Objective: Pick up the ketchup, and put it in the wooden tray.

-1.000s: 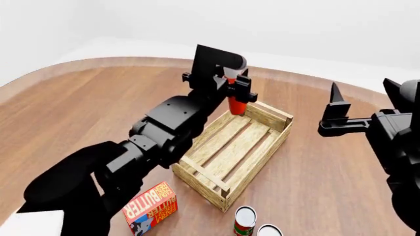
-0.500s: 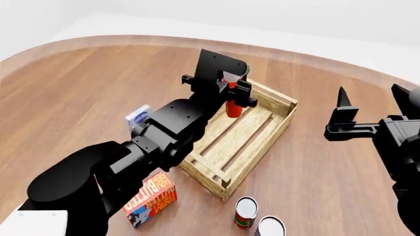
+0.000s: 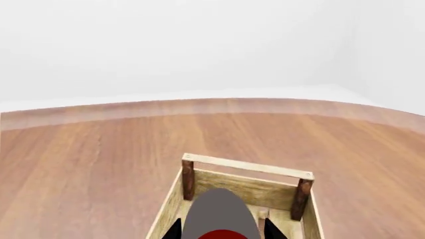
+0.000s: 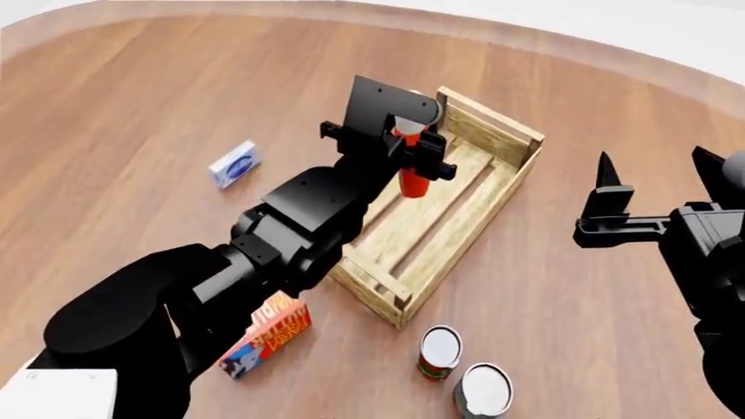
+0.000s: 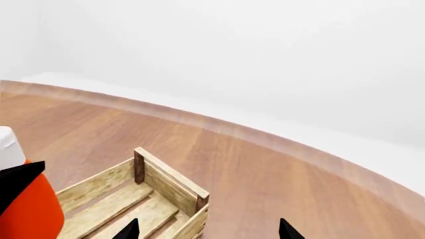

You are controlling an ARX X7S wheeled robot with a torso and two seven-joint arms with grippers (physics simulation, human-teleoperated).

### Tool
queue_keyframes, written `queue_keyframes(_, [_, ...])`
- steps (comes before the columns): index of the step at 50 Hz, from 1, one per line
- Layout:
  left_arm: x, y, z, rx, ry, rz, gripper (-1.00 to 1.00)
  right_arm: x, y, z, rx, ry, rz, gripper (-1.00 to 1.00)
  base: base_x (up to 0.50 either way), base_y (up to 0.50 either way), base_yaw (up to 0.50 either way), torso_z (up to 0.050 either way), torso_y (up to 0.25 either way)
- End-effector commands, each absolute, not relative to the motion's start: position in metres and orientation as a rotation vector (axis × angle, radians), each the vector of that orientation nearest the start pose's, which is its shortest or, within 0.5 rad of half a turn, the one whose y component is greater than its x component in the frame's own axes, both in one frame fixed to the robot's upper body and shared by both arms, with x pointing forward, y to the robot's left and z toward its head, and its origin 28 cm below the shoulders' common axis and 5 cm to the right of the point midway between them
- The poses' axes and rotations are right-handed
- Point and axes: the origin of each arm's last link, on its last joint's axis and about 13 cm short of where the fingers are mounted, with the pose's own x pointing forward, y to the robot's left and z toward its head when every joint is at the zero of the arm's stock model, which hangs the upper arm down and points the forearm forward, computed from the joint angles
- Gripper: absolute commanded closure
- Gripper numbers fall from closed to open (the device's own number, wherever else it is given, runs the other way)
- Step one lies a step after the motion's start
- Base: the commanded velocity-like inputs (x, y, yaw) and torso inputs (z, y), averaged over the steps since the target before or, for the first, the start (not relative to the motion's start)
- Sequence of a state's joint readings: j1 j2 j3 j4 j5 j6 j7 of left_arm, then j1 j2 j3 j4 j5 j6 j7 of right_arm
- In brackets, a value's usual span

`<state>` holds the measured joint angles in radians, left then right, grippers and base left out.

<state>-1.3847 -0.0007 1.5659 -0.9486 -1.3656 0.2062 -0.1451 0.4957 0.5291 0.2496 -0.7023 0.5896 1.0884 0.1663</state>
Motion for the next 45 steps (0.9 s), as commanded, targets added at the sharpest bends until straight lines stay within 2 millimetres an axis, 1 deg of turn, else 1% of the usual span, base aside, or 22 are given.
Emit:
queue_keyframes(1, [0.4073, 0.0955, 0.2051, 0.049, -0.128, -0.496, 1.00, 0.2238, -0.1926, 0.2236, -0.128, -0.143, -0.068, -1.00, 0.00, 0.00, 0.00, 0.014, -0.164])
queue_keyframes(10, [0.4089, 0.0973, 0.2074, 0.051, -0.138, -0.489, 1.00, 0.2241, -0.1923, 0.2237, -0.127, -0.145, -0.068, -1.00, 0.00, 0.00, 0.00, 0.014, -0.156])
queue_keyframes(40, [0.4076, 0.0963, 0.2036, 0.109, -0.168, -0.487, 1.00, 0.2225, -0.1934, 0.2205, -0.120, -0.146, -0.074, -1.00, 0.00, 0.00, 0.00, 0.015, -0.160])
queue_keyframes(45, [0.4076, 0.0958, 0.2045, 0.112, -0.175, -0.486, 1.00, 0.2219, -0.1937, 0.2203, -0.117, -0.148, -0.074, -1.00, 0.00, 0.00, 0.00, 0.005, -0.042])
